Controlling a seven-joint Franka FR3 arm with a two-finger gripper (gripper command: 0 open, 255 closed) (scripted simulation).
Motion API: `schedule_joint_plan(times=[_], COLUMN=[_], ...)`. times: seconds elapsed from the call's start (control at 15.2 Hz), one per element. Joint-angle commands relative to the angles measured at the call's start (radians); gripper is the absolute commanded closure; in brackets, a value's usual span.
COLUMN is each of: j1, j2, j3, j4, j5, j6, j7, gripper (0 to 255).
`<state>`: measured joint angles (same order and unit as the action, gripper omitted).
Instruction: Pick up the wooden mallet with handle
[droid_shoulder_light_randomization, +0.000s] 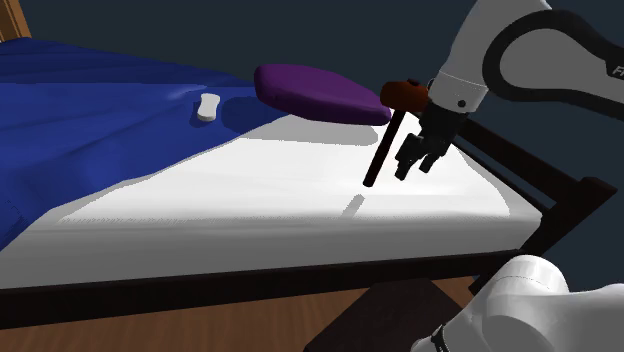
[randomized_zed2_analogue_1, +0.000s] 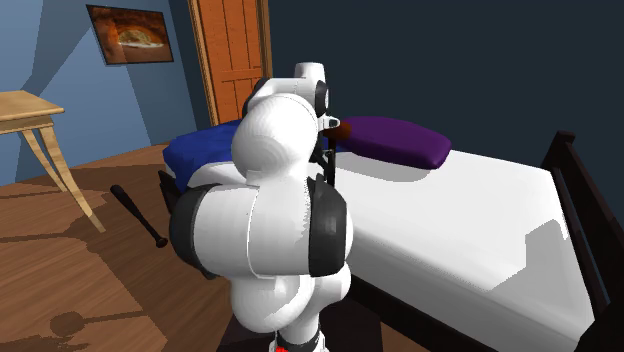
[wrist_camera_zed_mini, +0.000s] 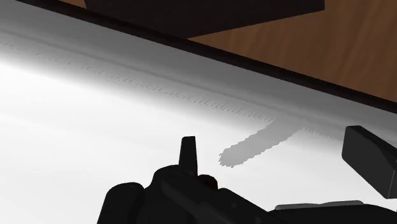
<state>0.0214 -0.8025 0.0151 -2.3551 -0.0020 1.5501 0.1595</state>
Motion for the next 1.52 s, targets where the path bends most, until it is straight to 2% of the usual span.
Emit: schedule_joint_plan(times=[0.0,0.59,0.86,1.06,1.12,1.45], j1=[0.000,0.125,0.191,0.235,0.237,0.230], j2=[0.000,0.199,0.337,0.473,0.487,0.437], j3=[0.000,-0.234,-0.341,-0.432,-0.441,-0.427], j4=[0.000,0.391,0.626,0.842,0.863,0.741], j5=[0.000,-0.034,-0.009,0.036,0.042,0.025], j6=[0.000,-0.169,-0.271,-0.369,-0.379,-0.304], j7=[0.000,-0.520,-0.760,-0.952,-0.970,-0.965], gripper=[0,0,0,0,0,0])
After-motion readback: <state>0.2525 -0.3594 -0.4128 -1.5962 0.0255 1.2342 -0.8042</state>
